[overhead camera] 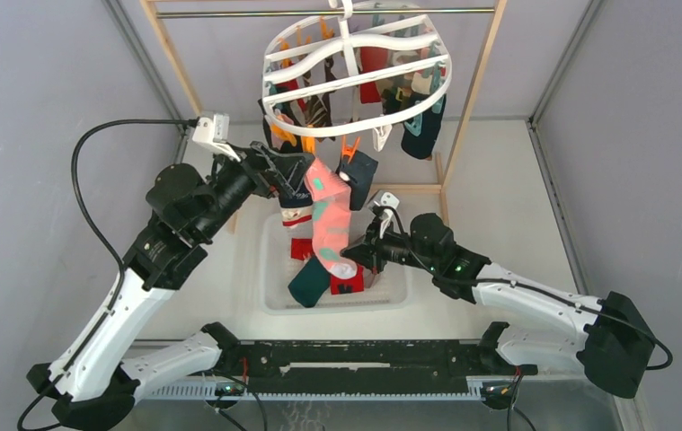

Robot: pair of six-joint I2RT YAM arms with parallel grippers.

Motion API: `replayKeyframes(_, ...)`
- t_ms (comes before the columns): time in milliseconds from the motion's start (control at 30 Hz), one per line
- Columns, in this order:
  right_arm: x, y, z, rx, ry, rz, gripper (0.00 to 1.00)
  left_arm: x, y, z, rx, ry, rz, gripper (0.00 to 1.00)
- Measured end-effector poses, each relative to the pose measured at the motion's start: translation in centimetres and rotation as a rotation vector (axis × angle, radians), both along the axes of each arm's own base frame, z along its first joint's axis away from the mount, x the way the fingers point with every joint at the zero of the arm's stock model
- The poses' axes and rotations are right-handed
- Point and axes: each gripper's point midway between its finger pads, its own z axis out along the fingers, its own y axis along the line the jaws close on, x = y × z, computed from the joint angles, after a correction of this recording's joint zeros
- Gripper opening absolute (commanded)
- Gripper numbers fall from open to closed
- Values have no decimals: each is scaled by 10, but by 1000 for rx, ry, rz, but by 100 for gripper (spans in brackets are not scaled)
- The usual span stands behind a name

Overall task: Remove the socks clipped to the hanger
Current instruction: Remove the sock from the hanger.

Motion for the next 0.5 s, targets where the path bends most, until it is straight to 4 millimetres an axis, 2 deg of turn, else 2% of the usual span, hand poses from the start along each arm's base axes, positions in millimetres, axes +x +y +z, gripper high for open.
replayKeyframes(267, 0, 3, -4, -5, 4, 4, 0, 2, -1, 17, -8, -33, 13, 99)
replayKeyframes(500, -1, 4, -4, -5, 4, 9, 0, 10, -7, 15, 11, -41, 12, 91)
